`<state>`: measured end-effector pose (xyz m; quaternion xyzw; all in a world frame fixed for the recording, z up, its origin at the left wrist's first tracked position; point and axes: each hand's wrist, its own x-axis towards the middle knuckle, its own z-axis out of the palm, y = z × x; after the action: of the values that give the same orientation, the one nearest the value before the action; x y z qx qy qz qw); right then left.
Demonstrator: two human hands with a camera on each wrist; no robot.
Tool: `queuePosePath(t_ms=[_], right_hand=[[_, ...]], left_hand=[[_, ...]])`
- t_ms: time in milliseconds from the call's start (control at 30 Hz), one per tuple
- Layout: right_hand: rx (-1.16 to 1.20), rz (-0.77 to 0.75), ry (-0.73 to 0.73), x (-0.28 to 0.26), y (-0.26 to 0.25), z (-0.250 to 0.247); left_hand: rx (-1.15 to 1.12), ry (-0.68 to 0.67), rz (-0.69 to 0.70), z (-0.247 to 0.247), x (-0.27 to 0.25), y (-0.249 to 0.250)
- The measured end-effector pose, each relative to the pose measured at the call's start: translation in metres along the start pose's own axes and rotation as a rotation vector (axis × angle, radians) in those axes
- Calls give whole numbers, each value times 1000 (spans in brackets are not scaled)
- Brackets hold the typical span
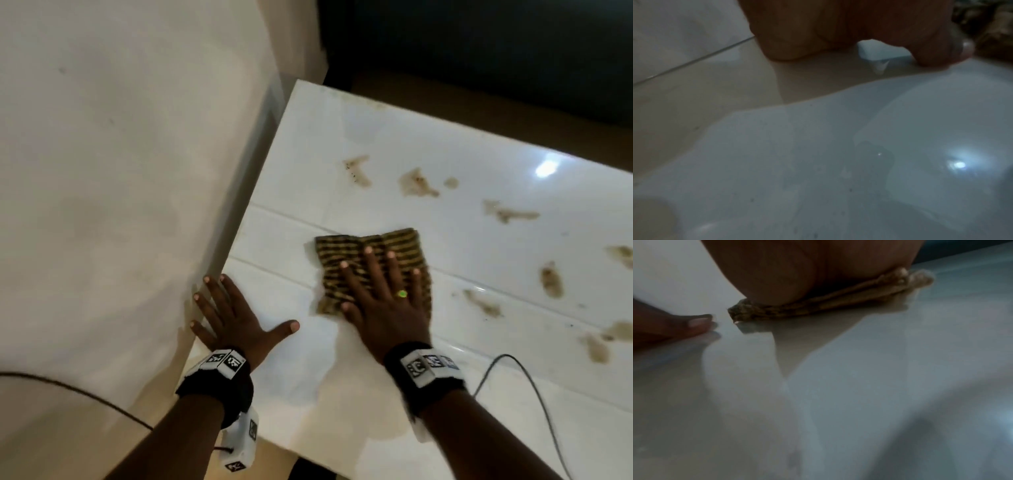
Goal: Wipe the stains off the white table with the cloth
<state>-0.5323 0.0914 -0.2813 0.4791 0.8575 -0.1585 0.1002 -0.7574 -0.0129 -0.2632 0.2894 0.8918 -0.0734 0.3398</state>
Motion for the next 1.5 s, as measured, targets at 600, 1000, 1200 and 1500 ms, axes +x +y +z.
queuePosePath(t_ms=[600,1000,1200,1500], right_hand=[[63,429,0,-54,83,1],[149,275,9,-29,26,3],[171,626,-35,-101,161,-2],[130,316,4,-79,90,10]], left_hand=[[263,211,474,24,32,64],[331,42,382,7,25,75],[315,-23,369,-1,17,81],[342,-9,346,-1,18,79]])
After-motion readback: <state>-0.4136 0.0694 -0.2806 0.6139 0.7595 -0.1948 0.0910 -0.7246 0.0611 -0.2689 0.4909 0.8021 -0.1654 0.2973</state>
